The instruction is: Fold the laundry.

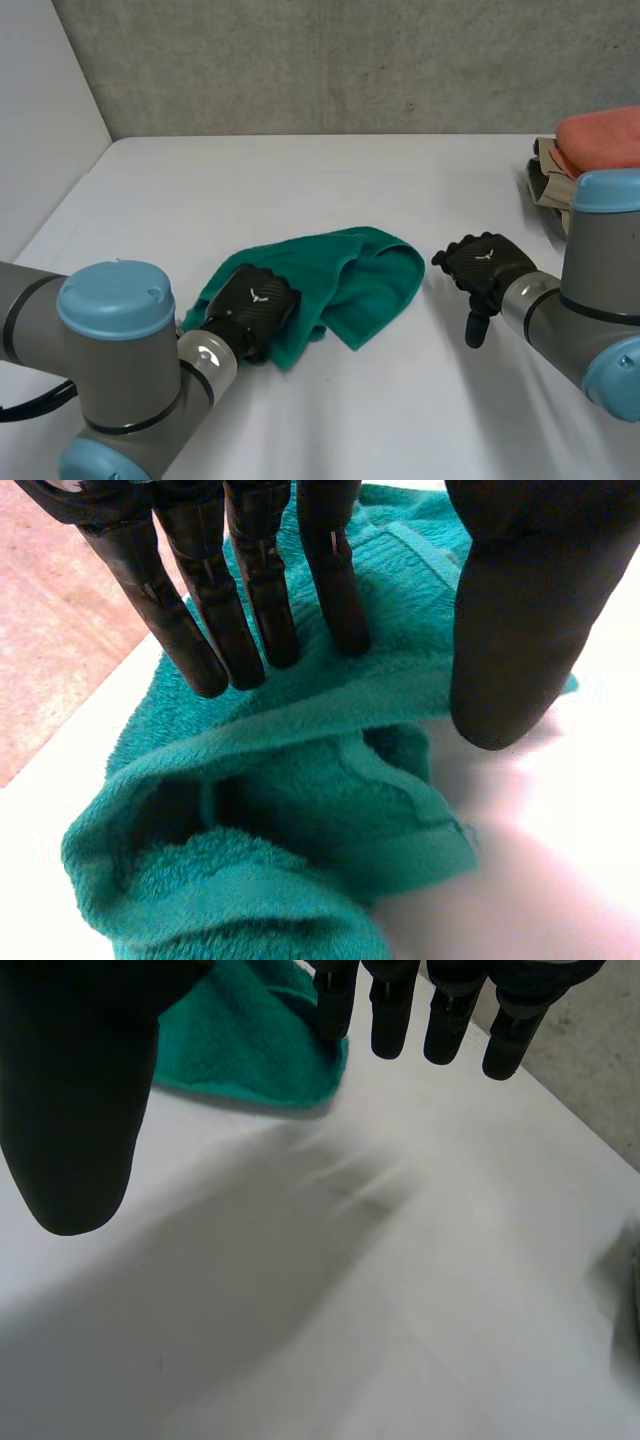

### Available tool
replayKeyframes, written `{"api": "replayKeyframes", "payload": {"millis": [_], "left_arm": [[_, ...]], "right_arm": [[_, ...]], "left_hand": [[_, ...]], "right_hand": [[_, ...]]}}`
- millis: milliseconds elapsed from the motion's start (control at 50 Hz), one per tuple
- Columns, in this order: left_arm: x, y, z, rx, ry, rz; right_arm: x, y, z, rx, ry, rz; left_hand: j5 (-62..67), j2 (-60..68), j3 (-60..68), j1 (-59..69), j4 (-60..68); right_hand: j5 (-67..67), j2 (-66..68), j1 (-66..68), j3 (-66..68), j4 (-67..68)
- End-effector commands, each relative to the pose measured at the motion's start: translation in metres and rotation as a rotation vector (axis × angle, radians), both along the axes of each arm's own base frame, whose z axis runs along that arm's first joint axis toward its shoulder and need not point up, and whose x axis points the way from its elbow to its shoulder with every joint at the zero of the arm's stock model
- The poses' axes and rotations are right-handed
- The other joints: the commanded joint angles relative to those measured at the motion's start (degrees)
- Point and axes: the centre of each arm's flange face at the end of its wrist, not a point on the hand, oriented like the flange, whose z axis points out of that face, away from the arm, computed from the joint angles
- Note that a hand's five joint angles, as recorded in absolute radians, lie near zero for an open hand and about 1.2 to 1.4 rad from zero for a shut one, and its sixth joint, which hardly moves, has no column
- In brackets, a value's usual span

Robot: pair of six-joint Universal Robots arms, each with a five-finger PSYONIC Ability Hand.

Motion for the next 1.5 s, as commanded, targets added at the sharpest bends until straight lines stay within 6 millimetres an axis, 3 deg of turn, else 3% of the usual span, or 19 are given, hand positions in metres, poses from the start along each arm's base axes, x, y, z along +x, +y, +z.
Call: {"api": "replayKeyframes", "payload": {"millis": [20, 100, 220, 440, 620, 820, 840, 920, 940, 1000, 1080, 1140, 1160, 1220, 1240, 1320, 1380, 1460, 1500], "left_arm": [[-0.002, -0.011, 0.003, -0.036, 0.044, 0.016], [-0.002, -0.018, 0.010, -0.060, 0.085, 0.015], [0.001, -0.019, 0.039, -0.103, 0.165, 0.014], [0.010, -0.023, 0.099, -0.161, 0.285, 0.014], [0.017, -0.008, 0.183, -0.228, 0.484, -0.014], [0.031, 0.010, 0.238, -0.261, 0.673, -0.011], [0.033, 0.010, 0.241, -0.264, 0.684, -0.010], [0.042, 0.011, 0.248, -0.266, 0.729, 0.014], [0.046, 0.008, 0.248, -0.261, 0.740, 0.029], [0.052, 0.000, 0.248, -0.268, 0.752, 0.060], [0.070, -0.032, 0.246, -0.312, 0.751, 0.150], [0.087, -0.087, 0.231, -0.356, 0.748, 0.246], [0.091, -0.110, 0.233, -0.395, 0.763, 0.263], [0.088, -0.135, 0.245, -0.467, 0.820, 0.249], [0.086, -0.149, 0.255, -0.513, 0.867, 0.233], [0.086, -0.181, 0.268, -0.598, 0.935, 0.246], [0.089, -0.196, 0.264, -0.602, 0.948, 0.294], [0.094, -0.210, 0.242, -0.543, 0.928, 0.360], [0.095, -0.209, 0.217, -0.463, 0.896, 0.398]], "right_arm": [[-0.004, -0.003, -0.005, -0.002, -0.006, -0.018], [-0.008, -0.005, -0.006, 0.000, -0.014, -0.035], [-0.008, -0.011, -0.002, -0.001, -0.052, -0.058], [0.004, -0.046, 0.004, 0.138, -0.293, -0.216], [0.039, -0.065, -0.018, 0.270, -0.420, -0.271], [0.069, -0.075, -0.040, 0.214, -0.465, -0.222], [0.072, -0.075, -0.042, 0.207, -0.468, -0.214], [0.077, -0.085, -0.045, 0.148, -0.494, -0.213], [0.076, -0.092, -0.041, 0.110, -0.510, -0.222], [0.069, -0.103, -0.031, 0.041, -0.515, -0.250], [0.055, -0.130, 0.016, -0.174, -0.493, -0.219], [0.050, -0.147, 0.073, -0.433, -0.438, -0.150], [0.046, -0.151, 0.107, -0.569, -0.415, -0.125], [0.048, -0.148, 0.153, -0.733, -0.414, -0.084], [0.050, -0.141, 0.180, -0.811, -0.442, -0.054], [0.049, -0.125, 0.219, -0.911, -0.478, 0.011], [0.045, -0.119, 0.225, -0.910, -0.472, 0.010], [0.035, -0.114, 0.204, -0.809, -0.411, -0.015], [0.030, -0.110, 0.179, -0.711, -0.354, -0.015]], "left_hand": [[18.10, 17.65, 17.98, 16.91, 17.92], [42.11, 41.66, 41.99, 40.92, 41.93], [42.17, 41.72, 42.05, 40.97, 41.98], [42.17, 41.72, 42.05, 40.97, 41.98], [42.17, 41.72, 42.05, 40.97, 41.98], [42.17, 41.72, 42.05, 40.97, 41.98], [42.17, 41.72, 42.05, 40.97, 41.98], [42.17, 41.72, 42.05, 40.97, 41.98], [42.17, 41.72, 42.05, 40.97, 41.98], [42.17, 41.72, 42.05, 40.97, 41.98], [42.17, 41.72, 42.05, 40.97, 41.98], [42.17, 41.72, 42.05, 40.97, 41.98], [42.17, 41.72, 42.05, 40.97, 41.98], [42.17, 41.72, 42.05, 40.97, 41.98], [42.17, 41.72, 42.05, 40.97, 41.98], [42.17, 41.72, 42.05, 40.97, 41.98], [42.17, 41.72, 42.05, 40.97, 41.98], [42.17, 41.72, 42.05, 40.97, 41.98], [42.17, 41.72, 42.05, 40.97, 41.98]], "right_hand": [[-2.45, -1.66, -2.71, -1.82, -1.89], [-2.45, -1.66, -2.71, -1.82, -1.89], [-2.45, -1.66, -2.71, -1.82, -1.89], [-2.45, -1.66, -2.71, -1.82, -1.89], [-2.45, -1.66, -2.71, -1.82, -1.89], [-1.97, -1.18, -2.23, -1.34, -1.41], [2.22, 3.01, 1.96, 2.85, 2.78], [52.26, 53.05, 52.00, 52.89, 52.81], [67.40, 68.19, 67.14, 68.03, 67.95], [67.55, 68.34, 67.29, 68.18, 68.11], [67.55, 68.34, 67.29, 68.18, 68.11], [67.55, 68.34, 67.29, 68.18, 68.11], [67.55, 68.34, 67.29, 68.18, 68.11], [67.55, 68.34, 67.29, 68.18, 68.11], [67.55, 68.34, 67.29, 68.18, 68.11], [67.55, 68.34, 67.29, 68.18, 68.11], [67.55, 68.34, 67.29, 68.18, 68.11], [67.55, 68.34, 67.29, 68.18, 68.11], [67.55, 68.34, 67.29, 68.18, 68.11]]}}
